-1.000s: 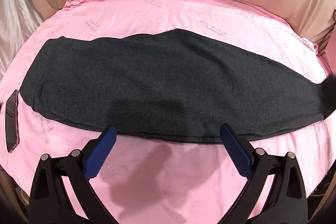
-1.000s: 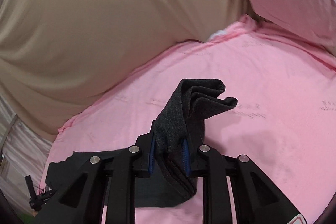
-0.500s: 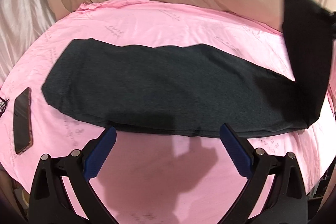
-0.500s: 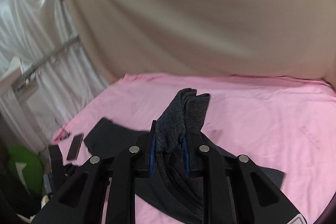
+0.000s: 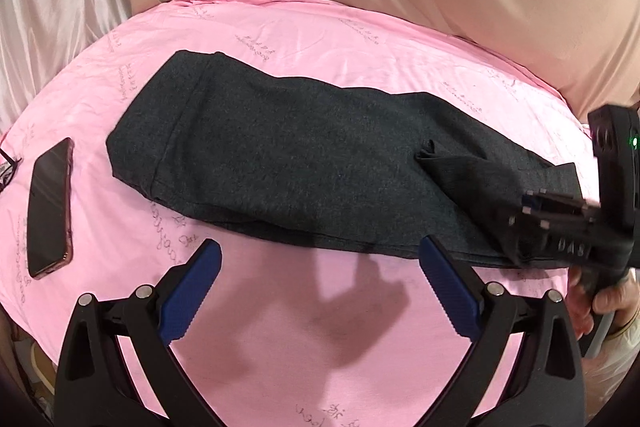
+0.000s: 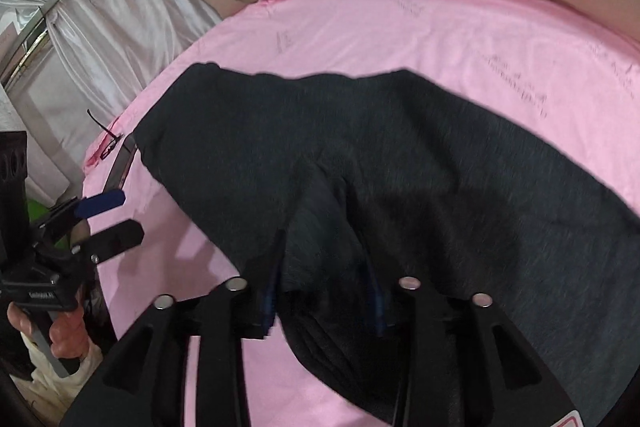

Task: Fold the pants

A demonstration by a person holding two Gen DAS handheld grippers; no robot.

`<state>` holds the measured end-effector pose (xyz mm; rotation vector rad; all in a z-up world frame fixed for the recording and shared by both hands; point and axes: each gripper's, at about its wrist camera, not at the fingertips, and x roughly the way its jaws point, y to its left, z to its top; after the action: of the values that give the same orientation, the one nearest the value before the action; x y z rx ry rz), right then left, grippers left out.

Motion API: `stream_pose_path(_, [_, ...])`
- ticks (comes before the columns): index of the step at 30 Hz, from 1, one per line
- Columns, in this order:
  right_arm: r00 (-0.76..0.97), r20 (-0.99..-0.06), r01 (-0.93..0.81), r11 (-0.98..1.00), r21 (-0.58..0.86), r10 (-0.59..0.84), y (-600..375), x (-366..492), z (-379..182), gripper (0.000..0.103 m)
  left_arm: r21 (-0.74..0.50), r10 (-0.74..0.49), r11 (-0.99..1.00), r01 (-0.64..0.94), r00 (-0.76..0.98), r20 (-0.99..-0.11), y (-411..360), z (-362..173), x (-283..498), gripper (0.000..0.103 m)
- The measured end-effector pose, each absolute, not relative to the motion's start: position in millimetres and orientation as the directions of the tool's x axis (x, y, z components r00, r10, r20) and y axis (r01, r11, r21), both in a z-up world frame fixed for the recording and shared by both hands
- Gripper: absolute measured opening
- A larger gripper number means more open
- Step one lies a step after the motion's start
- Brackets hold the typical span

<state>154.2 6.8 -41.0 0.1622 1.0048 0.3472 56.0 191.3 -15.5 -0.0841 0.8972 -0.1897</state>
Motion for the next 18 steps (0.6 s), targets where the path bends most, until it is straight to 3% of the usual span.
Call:
stream_pose_path(4, [0.608, -0.713, -0.187, 0.935, 0.300, 0.350, -29.2, 115.6, -1.8, 0.041, -0.152, -0.208, 0.978, 0.144, 0.609, -0.765, 186.3, -12.6, 54.4, 0.097])
stream_pose_path(7, [0.712, -0.656, -0.091, 0.959, 0.268, 0.251, -73.3, 82.1, 25.9, 0.049, -0.157, -0.221, 0.975, 0.158, 0.608, -0.762, 182.9, -10.1, 55.9, 0.097])
stream_pose_path(10, [0.749, -0.648, 0.020, 0.973, 0.232, 0.139, -112.3, 55.7, 32.1, 0.049, -0.254, -0.322, 0.947, 0.199, 0.571, -0.755, 175.8, -7.0, 63.8, 0.097])
stream_pose_path(14, [0.758, -0.645, 0.092, 0.963, 0.252, 0.097, -136.6, 22.7, 19.7, 0.051, -0.431, -0.509, 0.861, 0.270, 0.447, -0.736, 151.7, -16.2, 81.1, 0.098])
stream_pose_path(18, [0.760, -0.645, 0.145, 0.946, 0.289, 0.081, -153.8, -5.5, 1.5, 0.055, -0.492, -0.532, 0.846, 0.204, 0.368, -0.762, 134.2, -39.4, 109.7, 0.098])
